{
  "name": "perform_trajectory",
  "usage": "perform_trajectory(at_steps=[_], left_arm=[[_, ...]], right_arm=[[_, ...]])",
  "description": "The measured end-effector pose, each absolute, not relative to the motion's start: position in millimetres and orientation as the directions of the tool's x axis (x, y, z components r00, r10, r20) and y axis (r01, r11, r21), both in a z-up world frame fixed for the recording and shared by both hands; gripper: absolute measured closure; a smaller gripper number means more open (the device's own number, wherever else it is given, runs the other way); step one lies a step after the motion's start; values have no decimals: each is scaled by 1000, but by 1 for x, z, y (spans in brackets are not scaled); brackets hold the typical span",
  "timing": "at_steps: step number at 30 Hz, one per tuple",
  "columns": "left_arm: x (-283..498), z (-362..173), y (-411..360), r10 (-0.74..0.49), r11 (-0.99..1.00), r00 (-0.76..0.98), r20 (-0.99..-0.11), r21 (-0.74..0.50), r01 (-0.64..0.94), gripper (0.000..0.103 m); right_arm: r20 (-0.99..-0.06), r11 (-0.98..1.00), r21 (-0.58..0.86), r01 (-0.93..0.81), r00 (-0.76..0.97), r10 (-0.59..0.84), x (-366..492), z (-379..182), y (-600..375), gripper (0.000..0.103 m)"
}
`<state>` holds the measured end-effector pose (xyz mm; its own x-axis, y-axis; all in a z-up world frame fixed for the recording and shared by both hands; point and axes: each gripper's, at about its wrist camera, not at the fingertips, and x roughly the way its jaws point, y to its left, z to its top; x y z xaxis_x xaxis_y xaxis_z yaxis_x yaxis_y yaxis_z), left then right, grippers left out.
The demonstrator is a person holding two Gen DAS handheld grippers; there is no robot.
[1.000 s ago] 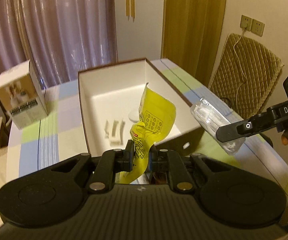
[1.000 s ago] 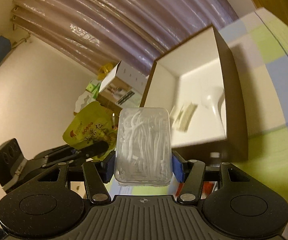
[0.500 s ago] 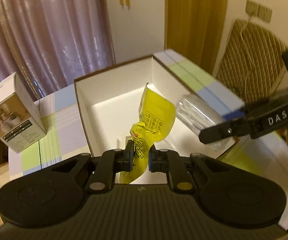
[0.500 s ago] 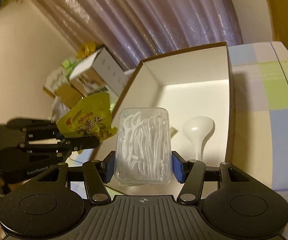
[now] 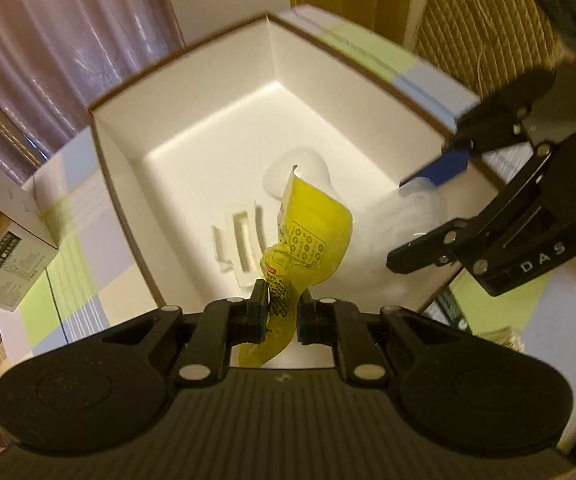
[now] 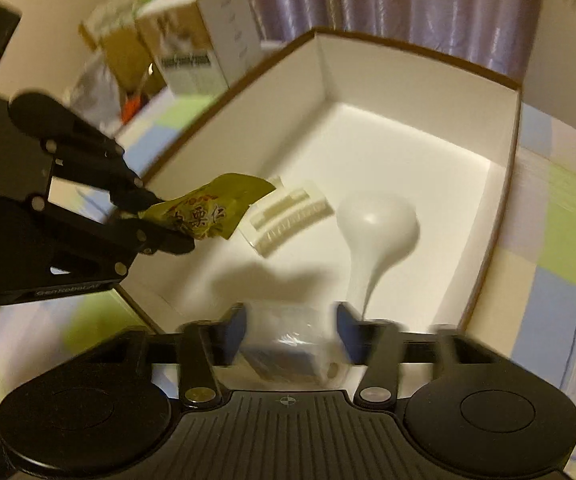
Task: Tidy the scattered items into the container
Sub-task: 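Lower the pouch and floss box into the box and open both tools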
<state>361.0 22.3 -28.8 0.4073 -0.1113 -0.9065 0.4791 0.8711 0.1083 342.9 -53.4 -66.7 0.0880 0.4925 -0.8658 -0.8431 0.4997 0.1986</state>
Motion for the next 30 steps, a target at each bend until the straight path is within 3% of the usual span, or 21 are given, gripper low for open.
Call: perform_trajectory(at_steps=[8,11,12,30], left_arm=[[369,-52,17,-93,864,340,-936,94,496,93],[369,-55,18,-93,862,327,-941,88,499,93],[369,-56,18,-91,861,322,-942,88,501,93],[369,-62,12,-96,848,298,-950,78,523,93]], right_arm=[[-863,527,247,-813,63,501,357,-71,-57,67],[-868,515,245,-822,51,494,358,-73,-51,40],[-862,503,246,-828,50,504,356,-70,-52,38],[-856,490,234,-840,61,513,347,-56,-59,38]])
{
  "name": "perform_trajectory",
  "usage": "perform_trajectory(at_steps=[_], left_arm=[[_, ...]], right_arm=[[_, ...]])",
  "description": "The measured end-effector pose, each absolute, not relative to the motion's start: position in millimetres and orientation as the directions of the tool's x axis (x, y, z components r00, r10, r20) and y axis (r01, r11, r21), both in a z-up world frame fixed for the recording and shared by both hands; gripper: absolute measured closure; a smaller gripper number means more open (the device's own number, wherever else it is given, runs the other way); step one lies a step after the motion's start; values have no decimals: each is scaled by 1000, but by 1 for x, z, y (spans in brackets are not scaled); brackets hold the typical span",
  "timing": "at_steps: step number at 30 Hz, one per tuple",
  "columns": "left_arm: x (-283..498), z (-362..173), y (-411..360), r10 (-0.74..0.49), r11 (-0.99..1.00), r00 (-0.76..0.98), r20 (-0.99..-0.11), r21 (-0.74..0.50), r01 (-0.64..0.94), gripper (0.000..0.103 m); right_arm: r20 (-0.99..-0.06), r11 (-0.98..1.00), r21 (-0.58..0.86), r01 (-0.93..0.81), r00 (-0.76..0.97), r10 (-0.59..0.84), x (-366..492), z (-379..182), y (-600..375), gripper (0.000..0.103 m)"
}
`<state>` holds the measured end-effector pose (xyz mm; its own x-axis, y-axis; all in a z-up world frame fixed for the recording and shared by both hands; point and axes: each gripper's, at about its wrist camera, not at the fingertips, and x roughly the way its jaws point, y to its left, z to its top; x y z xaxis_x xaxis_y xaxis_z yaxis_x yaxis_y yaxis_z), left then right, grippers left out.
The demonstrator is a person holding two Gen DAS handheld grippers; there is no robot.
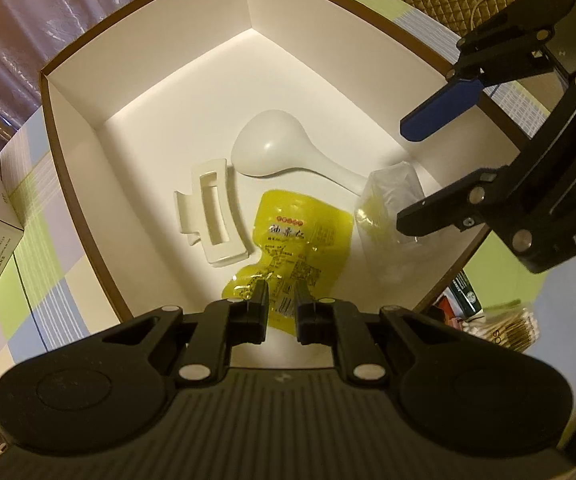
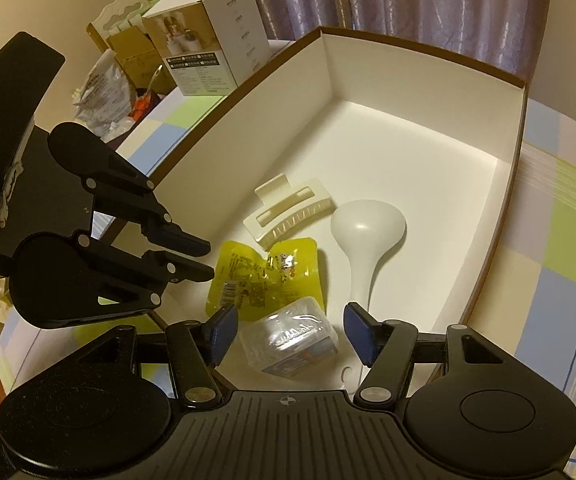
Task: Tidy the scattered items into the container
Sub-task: 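Lower the pouch and floss box into the box and open both tools, then withdraw both tools from the box toward the items on the table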
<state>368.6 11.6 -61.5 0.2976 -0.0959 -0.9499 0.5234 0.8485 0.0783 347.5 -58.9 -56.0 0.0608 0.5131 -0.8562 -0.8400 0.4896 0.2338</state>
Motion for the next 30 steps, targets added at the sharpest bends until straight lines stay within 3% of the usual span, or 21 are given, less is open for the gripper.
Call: perform_trajectory(at_steps=[6,7,8,10,15,17,20,30], left_arm=[[364,-59,11,-86,847,305,-949,92,524,92],[363,-59,10,-82,848,306,-949,95,522,91],[363,-59,11,-79,848,307,-948,99,521,91],[361,-59,11,-74,849,309,-948,103,519,90],[357,-54,13,-58,856,331,-942,124,502,73],[356,-51,14,-44,861,351,-935,143,488,53],[352,-44,14,-39,860,377,-925,161,485,34],[335,-22,15,0,890,480,-877,219,401,17]], right_arm=[[-859,477,225,-850,58,509,345,-54,-59,37],[-860,476,222,-851,59,507,344,-53,-60,32],[-860,477,212,-853,69,506,342,-52,-61,17],[-853,470,186,-863,96,513,337,-49,-63,11],[-849,476,185,-860,104,518,332,-44,-65,11],[-853,488,159,-858,130,506,329,-42,-67,11],[-852,500,127,-857,164,497,326,-38,-69,11],[-811,554,112,-825,245,530,313,-26,-88,10]])
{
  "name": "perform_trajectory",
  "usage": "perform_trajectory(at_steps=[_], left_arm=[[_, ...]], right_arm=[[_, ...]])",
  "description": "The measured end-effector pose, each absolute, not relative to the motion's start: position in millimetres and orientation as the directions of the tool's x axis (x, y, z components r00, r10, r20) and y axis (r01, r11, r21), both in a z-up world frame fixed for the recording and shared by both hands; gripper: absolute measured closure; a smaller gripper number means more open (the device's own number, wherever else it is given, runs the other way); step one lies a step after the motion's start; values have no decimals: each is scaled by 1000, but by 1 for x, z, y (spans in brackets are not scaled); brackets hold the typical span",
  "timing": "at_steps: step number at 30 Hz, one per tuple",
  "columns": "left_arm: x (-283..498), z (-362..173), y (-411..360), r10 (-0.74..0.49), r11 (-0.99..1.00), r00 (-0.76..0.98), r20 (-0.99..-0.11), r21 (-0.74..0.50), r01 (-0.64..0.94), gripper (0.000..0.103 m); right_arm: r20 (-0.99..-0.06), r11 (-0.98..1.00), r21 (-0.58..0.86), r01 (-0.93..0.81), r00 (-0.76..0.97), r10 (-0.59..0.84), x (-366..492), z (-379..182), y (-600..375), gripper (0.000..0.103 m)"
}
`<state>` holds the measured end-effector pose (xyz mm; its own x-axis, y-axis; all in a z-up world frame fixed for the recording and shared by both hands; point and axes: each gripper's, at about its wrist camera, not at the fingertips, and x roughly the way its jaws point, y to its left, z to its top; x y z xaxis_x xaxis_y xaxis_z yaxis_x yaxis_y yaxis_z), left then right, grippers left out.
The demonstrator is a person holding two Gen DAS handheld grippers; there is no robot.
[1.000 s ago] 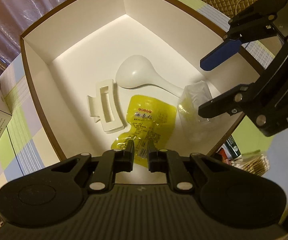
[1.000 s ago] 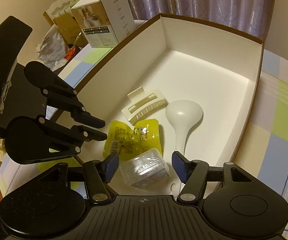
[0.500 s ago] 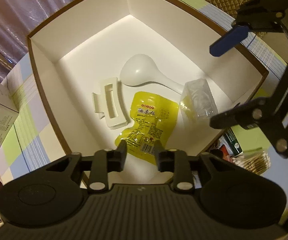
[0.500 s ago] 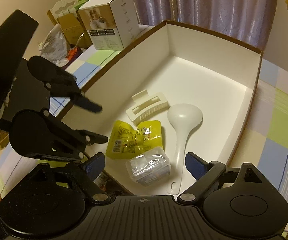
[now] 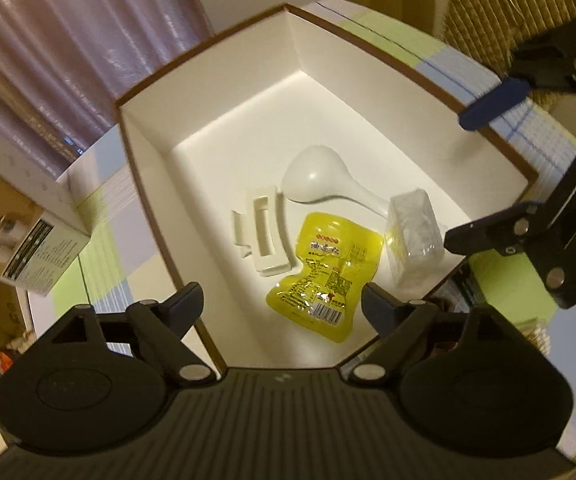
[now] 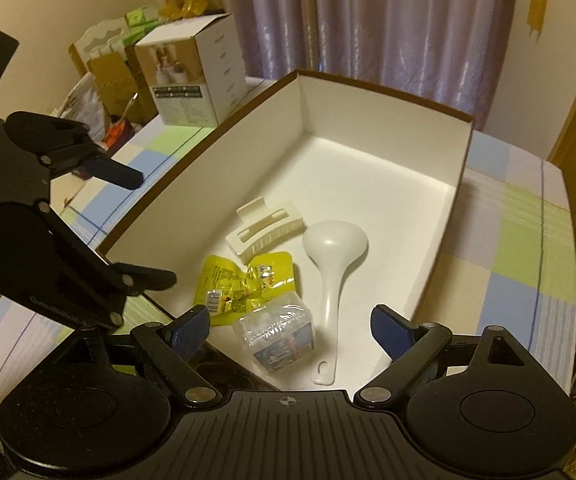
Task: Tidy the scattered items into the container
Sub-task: 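Withdraw both tools from the box toward the items on the table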
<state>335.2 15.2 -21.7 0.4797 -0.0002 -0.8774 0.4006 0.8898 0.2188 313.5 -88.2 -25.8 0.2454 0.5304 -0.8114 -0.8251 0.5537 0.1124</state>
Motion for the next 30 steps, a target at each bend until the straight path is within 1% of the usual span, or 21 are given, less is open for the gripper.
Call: perform_trajectory(at_steps=[3,8,15,16,17,19,23,27,30], left_arm=[[330,-14,20,5,909,497,-868,211,359,15],[317,-4,25,45,921,529,-847,240,307,14],[297,6,27,45,931,549,-835,234,281,13],[293,7,27,48,930,553,-832,240,279,11],[290,8,26,50,929,558,-828,244,278,9],[283,11,26,48,930,568,-822,245,275,7],[270,17,31,36,941,584,-811,225,254,6],[258,20,39,38,949,592,-805,214,230,6],[248,18,45,46,955,595,-803,211,211,5]], right_arm=[[-798,576,111,-810,273,537,309,-22,-94,10],[-765,607,111,-787,322,558,297,-13,-105,10],[-743,629,166,-759,323,586,285,-2,-118,10],[-739,633,178,-753,322,592,283,0,-121,10],[-733,640,190,-745,326,597,282,2,-124,0],[-704,664,219,-715,355,615,281,7,-133,0],[-669,695,257,-672,395,630,279,15,-150,0],[-658,689,247,-681,404,635,270,14,-162,0],[-666,663,244,-707,375,645,258,7,-169,0]])
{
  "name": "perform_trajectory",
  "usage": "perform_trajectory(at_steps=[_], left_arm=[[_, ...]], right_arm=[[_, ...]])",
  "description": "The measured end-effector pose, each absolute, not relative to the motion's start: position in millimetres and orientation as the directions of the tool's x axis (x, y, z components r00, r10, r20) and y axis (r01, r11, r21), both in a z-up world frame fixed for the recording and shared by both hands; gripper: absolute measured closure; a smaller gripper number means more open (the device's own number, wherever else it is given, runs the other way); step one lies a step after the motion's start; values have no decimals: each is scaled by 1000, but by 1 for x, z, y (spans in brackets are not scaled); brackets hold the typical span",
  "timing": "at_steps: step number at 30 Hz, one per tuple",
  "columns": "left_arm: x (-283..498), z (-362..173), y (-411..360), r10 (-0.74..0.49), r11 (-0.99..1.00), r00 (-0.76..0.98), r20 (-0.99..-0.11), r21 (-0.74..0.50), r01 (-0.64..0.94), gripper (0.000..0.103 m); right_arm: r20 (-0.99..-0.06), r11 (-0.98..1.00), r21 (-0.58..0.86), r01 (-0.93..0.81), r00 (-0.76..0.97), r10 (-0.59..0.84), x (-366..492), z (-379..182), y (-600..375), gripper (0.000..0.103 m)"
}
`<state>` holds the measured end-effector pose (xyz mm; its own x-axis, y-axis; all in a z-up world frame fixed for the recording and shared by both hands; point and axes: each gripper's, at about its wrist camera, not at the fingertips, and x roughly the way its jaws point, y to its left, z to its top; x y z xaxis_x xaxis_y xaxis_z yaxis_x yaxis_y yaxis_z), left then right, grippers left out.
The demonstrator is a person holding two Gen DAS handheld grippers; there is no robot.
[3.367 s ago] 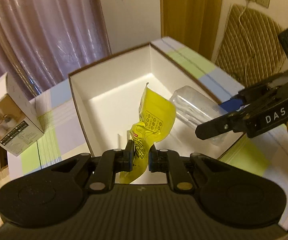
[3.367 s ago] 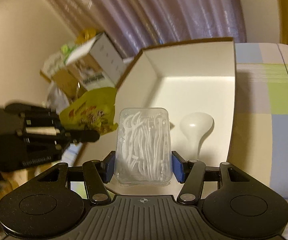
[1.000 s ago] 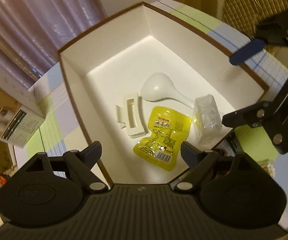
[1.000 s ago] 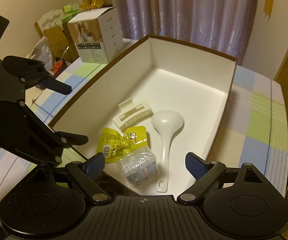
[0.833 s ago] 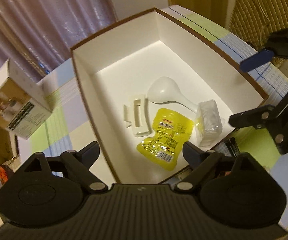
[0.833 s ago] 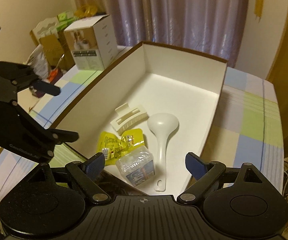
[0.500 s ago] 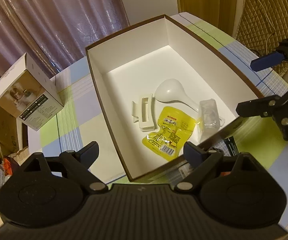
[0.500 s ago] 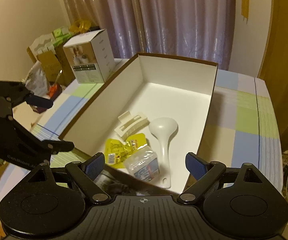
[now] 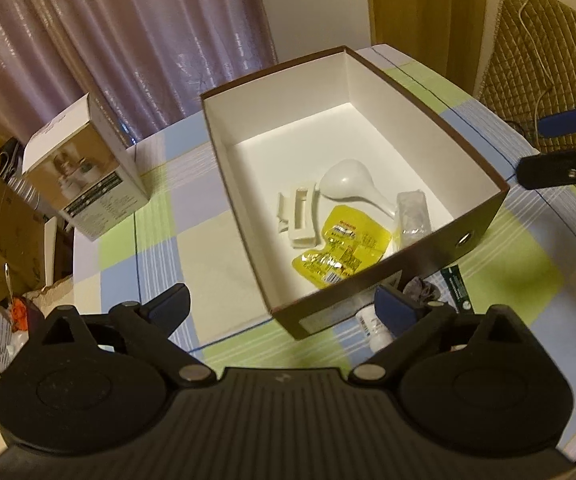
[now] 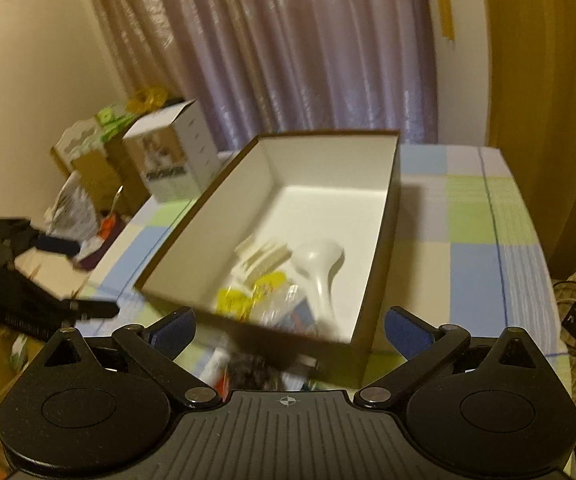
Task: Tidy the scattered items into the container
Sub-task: 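Withdraw both tools from the box toward the items on the table, then grasp the cotton-swab bag with the right tool while the left tool grasps the white tube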
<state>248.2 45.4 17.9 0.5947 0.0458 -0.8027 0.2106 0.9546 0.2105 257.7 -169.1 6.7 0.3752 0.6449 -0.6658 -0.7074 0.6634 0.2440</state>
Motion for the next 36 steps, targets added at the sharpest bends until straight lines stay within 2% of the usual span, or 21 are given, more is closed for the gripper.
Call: perform_trajectory(at_steps=[3,6,11,18,29,31,32,36], left_arm=[[239,12,51,42,962,586,-809,191,194,4],[228,1,55,26,969,570,-821,161,188,4],[209,-23,60,8,977,521,-853,118,180,4],[190,-54,65,-28,990,453,-891,39,139,4],[185,-73,76,-29,997,426,-904,6,81,4],[184,-73,77,-33,996,429,-903,4,85,4],[184,-73,78,-37,996,430,-902,2,89,5],[183,-76,81,-37,996,433,-900,4,93,6]], right_arm=[[-685,626,236,-744,330,650,245,-6,-175,0],[-749,605,187,-774,286,597,230,-26,-173,0],[-837,592,204,-780,175,518,221,-63,-175,0],[-843,555,208,-805,140,519,216,-82,-179,0],[-839,444,194,-875,87,537,207,-103,-166,0],[-836,431,194,-881,81,542,210,-106,-163,11],[-836,426,205,-881,68,544,213,-108,-162,20],[-833,416,226,-881,46,551,221,-116,-159,20]])
